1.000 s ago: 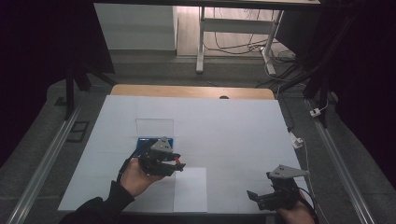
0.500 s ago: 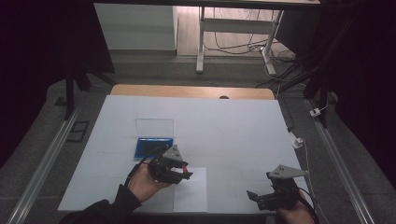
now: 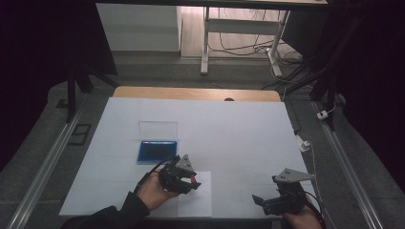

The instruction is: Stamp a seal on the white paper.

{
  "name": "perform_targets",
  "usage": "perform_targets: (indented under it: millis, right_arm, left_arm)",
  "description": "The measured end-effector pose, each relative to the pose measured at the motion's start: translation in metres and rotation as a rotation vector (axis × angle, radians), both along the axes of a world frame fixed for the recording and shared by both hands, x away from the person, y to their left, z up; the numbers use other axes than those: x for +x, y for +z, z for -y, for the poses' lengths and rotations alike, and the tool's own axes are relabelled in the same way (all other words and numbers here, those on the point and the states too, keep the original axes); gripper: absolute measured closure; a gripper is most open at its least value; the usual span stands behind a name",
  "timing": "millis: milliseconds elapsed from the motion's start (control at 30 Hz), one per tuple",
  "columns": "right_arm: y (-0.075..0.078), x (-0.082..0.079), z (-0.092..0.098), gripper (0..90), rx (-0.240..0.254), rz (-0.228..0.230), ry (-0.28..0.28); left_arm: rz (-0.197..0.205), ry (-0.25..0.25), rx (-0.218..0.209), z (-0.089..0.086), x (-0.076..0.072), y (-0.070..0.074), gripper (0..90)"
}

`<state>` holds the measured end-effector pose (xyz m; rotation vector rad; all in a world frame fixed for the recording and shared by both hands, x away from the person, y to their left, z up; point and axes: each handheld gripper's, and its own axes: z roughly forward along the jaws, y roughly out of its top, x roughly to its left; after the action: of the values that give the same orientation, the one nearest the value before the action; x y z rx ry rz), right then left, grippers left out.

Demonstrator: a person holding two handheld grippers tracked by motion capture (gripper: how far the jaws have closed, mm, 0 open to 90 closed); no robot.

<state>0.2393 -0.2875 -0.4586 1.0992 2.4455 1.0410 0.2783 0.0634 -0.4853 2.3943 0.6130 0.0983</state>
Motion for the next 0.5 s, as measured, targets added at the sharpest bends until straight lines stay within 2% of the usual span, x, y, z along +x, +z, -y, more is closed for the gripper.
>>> perform_targets:
  millis: [500]
  right_arm:
    - [0.000, 0.000, 0.000, 0.2, 0.002, 0.001, 0.000]
  left_arm:
    - [-0.012, 0.008, 0.032, 0.007, 0.003, -0.016, 58.2]
